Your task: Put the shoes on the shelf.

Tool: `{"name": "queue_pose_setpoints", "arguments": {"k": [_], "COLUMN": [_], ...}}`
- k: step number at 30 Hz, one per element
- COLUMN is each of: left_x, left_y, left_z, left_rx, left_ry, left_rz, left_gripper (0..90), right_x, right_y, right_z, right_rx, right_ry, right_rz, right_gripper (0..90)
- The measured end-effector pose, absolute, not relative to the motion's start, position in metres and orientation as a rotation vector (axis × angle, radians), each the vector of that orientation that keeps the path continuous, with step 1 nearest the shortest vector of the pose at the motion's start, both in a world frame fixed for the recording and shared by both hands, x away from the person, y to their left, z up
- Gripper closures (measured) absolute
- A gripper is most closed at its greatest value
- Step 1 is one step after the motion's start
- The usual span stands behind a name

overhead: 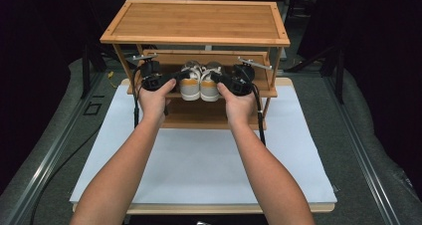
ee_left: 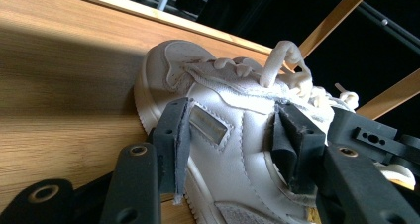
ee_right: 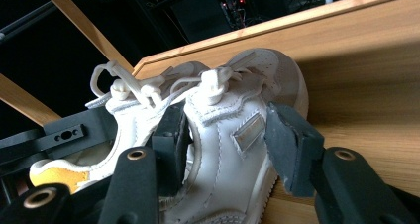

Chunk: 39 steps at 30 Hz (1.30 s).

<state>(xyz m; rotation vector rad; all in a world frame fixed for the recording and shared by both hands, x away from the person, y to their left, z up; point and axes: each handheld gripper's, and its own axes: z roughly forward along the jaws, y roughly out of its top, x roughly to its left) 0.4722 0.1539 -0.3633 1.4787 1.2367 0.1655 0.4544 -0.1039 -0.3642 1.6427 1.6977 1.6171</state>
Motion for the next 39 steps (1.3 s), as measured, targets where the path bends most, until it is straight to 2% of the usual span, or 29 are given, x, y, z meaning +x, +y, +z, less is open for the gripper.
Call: {"name": "queue_pose_setpoints", "arguments": {"k": [3,6,18,35,39], "left_x": [0.471,0.472,0.473,0.438,0.432], "left_y": [0.15,0.15,0.156,0.171,0.172], "left_z": [-0.361,-0.362,-0.359,-0.341,-0.34], "left_rx": [1.509,1.489,1.471,1.458,1.499], "left_ry": [1.211,1.218,1.197,1.154,1.136], "left_rz": [0.226,0.204,0.204,0.275,0.324], "left_gripper": [51.7,47.7,41.0,41.6,45.2], "right_x": [0.455,0.455,0.453,0.422,0.415], "right_y": [-0.105,-0.105,-0.107,-0.126,-0.131], "right_z": [-0.365,-0.365,-0.361,-0.337,-0.336], "right_rx": [1.643,1.634,1.611,1.484,1.48], "right_ry": [1.707,1.709,1.674,1.682,1.698], "right_rz": [1.613,1.606,1.636,1.581,1.542], "right_gripper": [51.9,51.2,48.9,47.3,52.8]}}
